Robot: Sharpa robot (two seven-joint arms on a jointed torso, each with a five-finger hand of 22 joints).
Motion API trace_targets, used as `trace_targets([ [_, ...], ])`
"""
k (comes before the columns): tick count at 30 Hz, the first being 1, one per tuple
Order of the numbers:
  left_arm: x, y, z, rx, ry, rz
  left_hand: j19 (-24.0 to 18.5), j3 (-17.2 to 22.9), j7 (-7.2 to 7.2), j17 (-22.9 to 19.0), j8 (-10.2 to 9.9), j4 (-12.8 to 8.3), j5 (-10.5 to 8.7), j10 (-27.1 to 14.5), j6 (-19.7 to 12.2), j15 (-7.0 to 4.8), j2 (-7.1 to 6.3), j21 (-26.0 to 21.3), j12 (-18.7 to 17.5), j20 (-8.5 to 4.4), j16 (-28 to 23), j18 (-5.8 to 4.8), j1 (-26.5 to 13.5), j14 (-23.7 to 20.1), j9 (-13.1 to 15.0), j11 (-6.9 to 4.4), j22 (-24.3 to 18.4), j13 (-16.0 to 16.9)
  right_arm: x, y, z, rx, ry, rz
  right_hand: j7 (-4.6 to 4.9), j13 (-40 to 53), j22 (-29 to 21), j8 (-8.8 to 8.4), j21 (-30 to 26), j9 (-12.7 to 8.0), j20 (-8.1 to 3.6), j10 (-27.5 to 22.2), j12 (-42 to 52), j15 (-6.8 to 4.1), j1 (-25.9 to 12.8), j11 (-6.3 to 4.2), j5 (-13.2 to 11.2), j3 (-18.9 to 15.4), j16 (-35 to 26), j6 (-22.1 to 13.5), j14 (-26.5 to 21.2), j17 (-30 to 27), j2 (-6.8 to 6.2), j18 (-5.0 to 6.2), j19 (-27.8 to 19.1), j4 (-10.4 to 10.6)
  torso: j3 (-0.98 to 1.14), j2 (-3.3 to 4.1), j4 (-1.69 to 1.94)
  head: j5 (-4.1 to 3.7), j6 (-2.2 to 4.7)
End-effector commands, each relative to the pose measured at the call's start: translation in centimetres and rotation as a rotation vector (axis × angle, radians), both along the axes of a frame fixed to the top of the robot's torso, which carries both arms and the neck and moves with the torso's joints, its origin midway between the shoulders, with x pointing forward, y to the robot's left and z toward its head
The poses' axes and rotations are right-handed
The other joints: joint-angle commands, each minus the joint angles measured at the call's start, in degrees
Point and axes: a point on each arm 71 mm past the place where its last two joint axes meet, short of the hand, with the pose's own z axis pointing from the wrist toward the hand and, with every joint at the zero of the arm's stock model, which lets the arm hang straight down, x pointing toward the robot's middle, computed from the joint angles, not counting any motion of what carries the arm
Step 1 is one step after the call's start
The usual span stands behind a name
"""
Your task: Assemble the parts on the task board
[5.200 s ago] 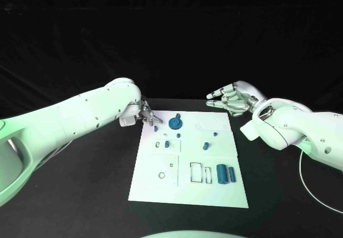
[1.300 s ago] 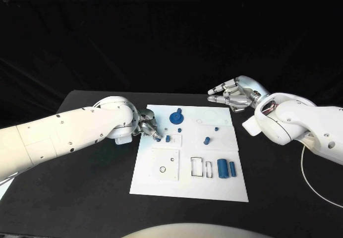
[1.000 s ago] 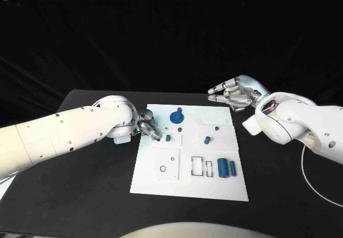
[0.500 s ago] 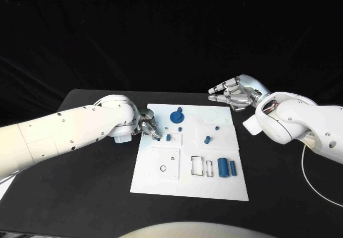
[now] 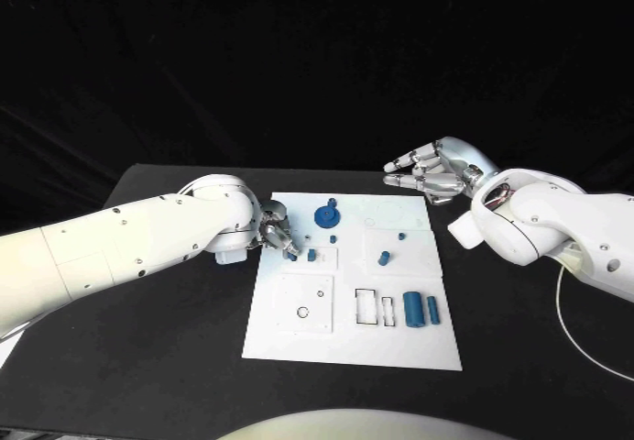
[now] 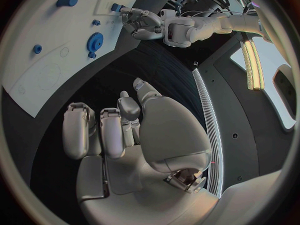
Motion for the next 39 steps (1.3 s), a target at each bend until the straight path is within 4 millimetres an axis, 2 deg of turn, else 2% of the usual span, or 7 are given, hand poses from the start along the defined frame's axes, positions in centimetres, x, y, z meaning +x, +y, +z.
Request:
trace_targets([
  [1, -0.5, -0.42, -0.68, 0.015, 0.048, -0.019, 3.4, 2.9, -0.5, 15.1, -0.3, -3.6, 0.17, 0.5, 1.0, -0.42, 0.1, 0.4, 0.5, -0.57, 0.2, -1.12, -0.9, 6.1, -0.2, -0.12, 9.3, 0.4, -0.1, 0.17, 0.0, -0.001, -0.002, 0.019, 0.04, 0.1, -0.1, -0.19, -0.3, -0.1, 0.03, -0.2, 0.1, -0.05, -0.2, -0.08, 0.1, 0.1, -0.3, 0.4, 2.9, 0.8, 0.22, 0.56, -0.3, 0.4, 0.02, -0.03, 0.05, -0.09, -0.04],
  [19, -0.2, -0.19, -0.68, 0.035, 0.032, 0.016, 3.9, 0.0, -0.89, 15.1, -0.7, -2.3, 0.19, 1.1, 2.2, -0.66, 0.3, 1.4, 0.9, -0.81, 0.2, -1.44, -2.4, 6.1, -1.1, -0.42, 10.5, 1.2, -0.13, 0.08, 0.04, 0.001, -0.005, 0.017, 0.04, -0.1, -0.2, -0.21, -0.4, -0.1, 0.03, -0.3, 0.0, -0.05, -0.2, -0.08, 0.2, 0.1, -0.4, 0.4, 2.9, 0.7, 0.2, 0.6, -0.4, 0.4, -0.01, -0.03, 0.03, -0.25, -0.01],
  [27, -0.48, -0.39, -0.62, 0.036, 0.036, 0.001, 4.2, -3.6, -1.1, 15.1, -1.0, -1.0, 0.12, 1.4, 3.1, -0.78, -0.68, 1.8, 1.1, -0.92, 0.2, -1.57, -4.2, 6.1, -1.9, -0.58, 11.0, 1.7, -0.12, 0.06, 0.04, 0.0, -0.005, 0.017, 0.04, -0.1, -0.2, -0.21, -0.4, -0.1, 0.03, -0.3, 0.0, -0.05, -0.2, -0.08, 0.2, 0.1, -0.4, 0.4, 2.9, 0.7, 0.2, 0.6, -0.4, 0.4, -0.04, -0.03, 0.06, -0.28, -0.12],
  [39, -0.38, -0.2, -0.53, 0.037, 0.023, 0.025, 4.5, -6.1, -1.14, 15.1, -1.3, 1.0, 0.19, 1.7, 3.8, -0.84, -0.29, 2.5, 1.4, -1.0, 0.2, -1.76, -6.1, 6.1, -2.7, -0.62, 11.7, 2.3, -0.1, 0.04, 0.04, 0.001, -0.006, 0.016, 0.05, -0.1, -0.3, -0.23, -0.5, -0.1, 0.03, -0.4, -0.1, -0.05, -0.2, -0.07, 0.3, 0.0, -0.4, 0.4, 2.9, 0.7, 0.17, 0.61, -0.4, 0.4, -0.02, -0.02, 0.07, -0.31, -0.04],
])
